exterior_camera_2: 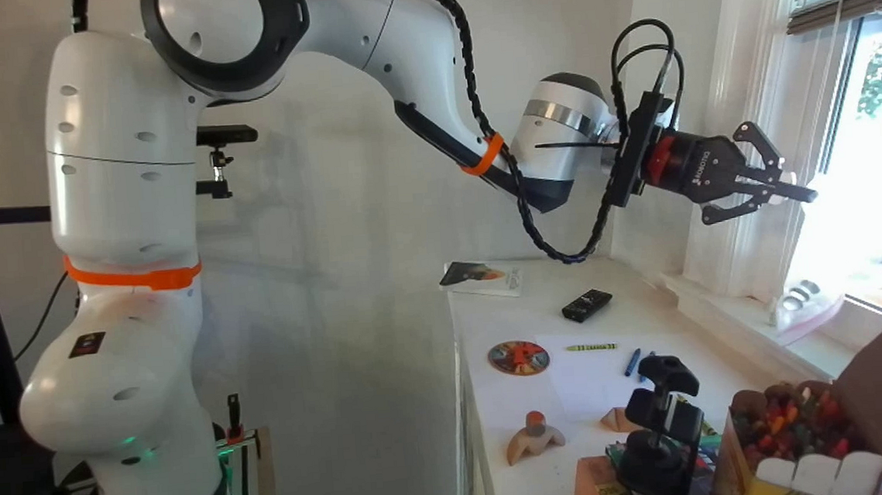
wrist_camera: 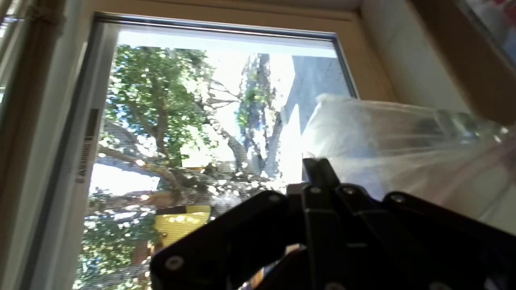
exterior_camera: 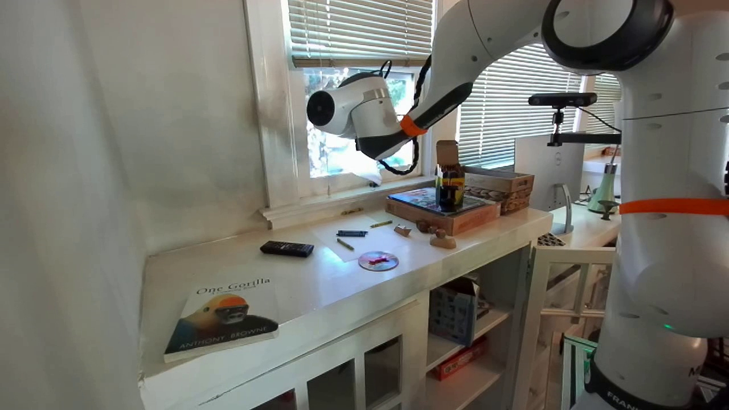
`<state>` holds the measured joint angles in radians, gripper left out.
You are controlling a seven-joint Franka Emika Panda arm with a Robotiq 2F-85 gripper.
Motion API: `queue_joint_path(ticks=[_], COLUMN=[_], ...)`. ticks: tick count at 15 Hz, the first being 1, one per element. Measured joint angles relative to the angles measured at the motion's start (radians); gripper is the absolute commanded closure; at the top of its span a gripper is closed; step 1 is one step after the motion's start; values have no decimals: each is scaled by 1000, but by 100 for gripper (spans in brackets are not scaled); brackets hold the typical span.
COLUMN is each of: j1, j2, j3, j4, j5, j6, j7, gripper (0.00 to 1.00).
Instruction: Pick up the plastic bag and shake it
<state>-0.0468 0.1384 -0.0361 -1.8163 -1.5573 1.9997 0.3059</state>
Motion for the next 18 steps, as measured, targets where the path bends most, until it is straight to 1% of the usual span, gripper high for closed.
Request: queue_joint_path(ticks=[1, 7, 8, 9, 10, 13, 16, 18], j1=[0, 0, 1, -1, -1, -2, -3, -4], j2=[-2, -7, -7, -7, -7, -15, -31, -44], j3=[1, 10, 9, 10, 9, 9, 9, 8], j4=[-6, -54, -56, -57, -55, -41, -35, 2], j5=[28, 328, 329, 372, 389, 549, 693, 805], j6=[11, 53, 34, 36, 29, -12, -58, -127], j7=[-11, -233, -248, -278, -302, -434, -597, -711], gripper=[100, 100, 100, 100, 100, 100, 100, 100])
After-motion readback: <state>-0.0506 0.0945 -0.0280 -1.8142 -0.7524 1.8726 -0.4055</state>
